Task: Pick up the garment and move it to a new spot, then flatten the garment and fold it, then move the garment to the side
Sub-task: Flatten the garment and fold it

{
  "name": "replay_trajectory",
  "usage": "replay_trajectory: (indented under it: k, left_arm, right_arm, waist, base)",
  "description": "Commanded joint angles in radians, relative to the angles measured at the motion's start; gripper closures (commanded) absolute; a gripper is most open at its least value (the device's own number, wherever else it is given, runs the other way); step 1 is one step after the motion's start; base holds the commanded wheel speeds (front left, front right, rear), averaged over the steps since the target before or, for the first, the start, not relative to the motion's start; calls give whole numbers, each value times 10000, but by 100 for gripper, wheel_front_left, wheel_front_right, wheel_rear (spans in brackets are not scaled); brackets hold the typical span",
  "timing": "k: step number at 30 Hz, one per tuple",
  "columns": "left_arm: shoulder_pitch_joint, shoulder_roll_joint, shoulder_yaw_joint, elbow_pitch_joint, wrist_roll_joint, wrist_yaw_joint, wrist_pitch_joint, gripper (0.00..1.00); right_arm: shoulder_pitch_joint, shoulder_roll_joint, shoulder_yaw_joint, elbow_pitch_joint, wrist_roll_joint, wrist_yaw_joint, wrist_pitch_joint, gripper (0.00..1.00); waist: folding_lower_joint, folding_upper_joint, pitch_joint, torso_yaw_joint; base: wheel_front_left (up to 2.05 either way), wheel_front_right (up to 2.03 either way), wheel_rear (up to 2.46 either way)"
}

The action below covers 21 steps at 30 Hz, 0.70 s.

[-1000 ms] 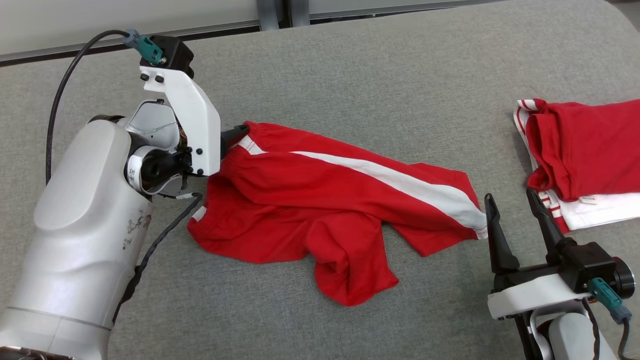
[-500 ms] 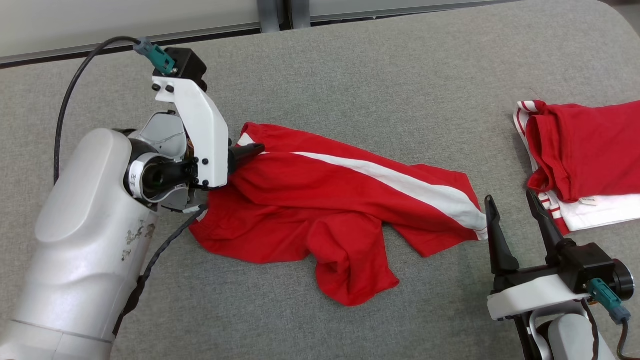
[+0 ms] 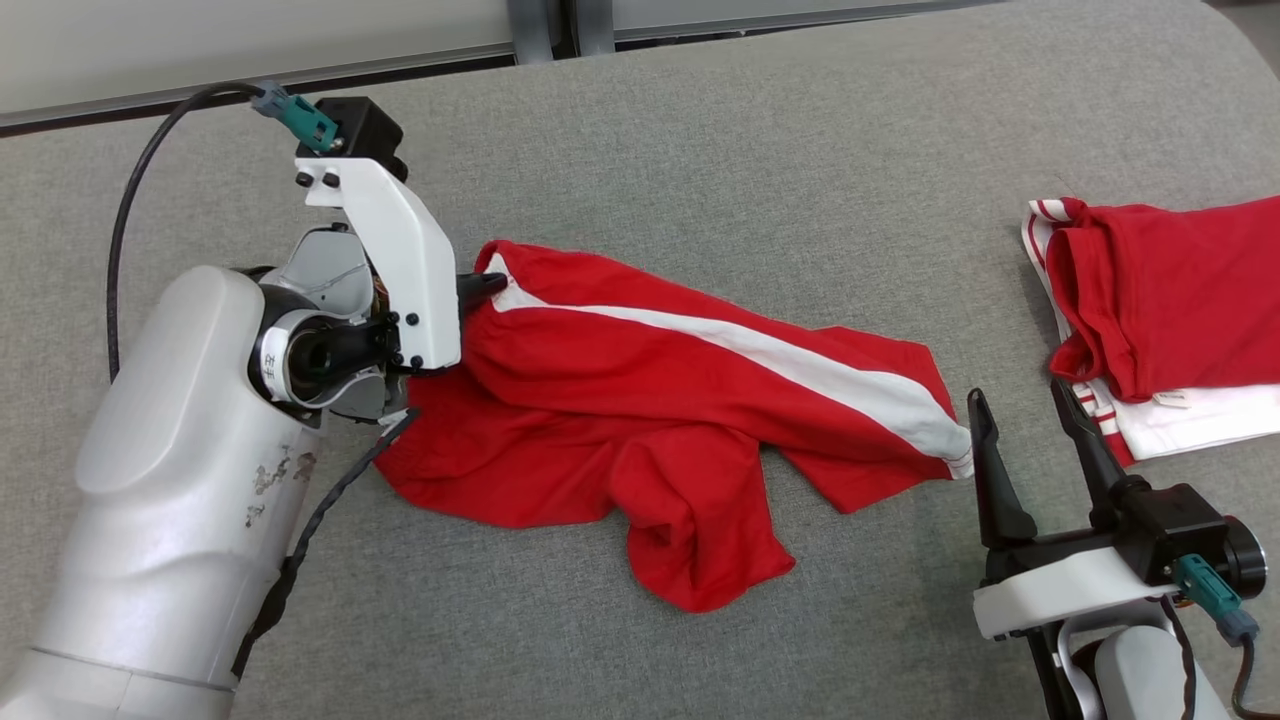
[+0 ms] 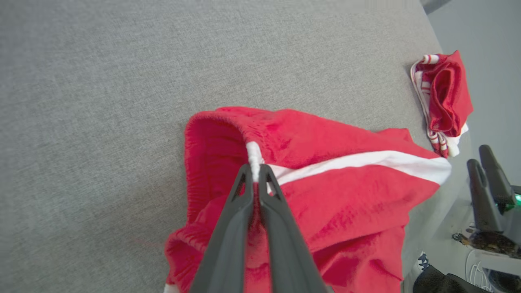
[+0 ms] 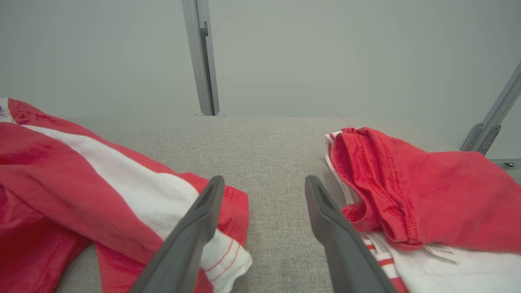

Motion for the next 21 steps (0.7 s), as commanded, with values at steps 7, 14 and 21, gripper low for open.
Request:
replay_trajectory:
  k: [7, 14, 21]
  left_arm:
    - [-27, -35, 349, 63, -212, -86, -675, 100]
    - [194, -76, 357, 172, -296, -185, -961, 100]
    - [239, -116, 281, 176, -304, -234, -1094, 100]
  right_arm:
    - [254, -296, 557, 360, 274, -9, -55, 0]
    - [236, -843, 1297, 988, 430, -9, -54, 0]
    - [-115, -1205, 1642, 1093, -227, -9, -54, 0]
  waist:
    - [0, 0, -330, 81]
    - [0, 0, -557, 202]
    - [0, 0, -587, 289]
  base:
    - [0, 0, 0]
    - [0, 0, 0]
    - [0, 0, 0]
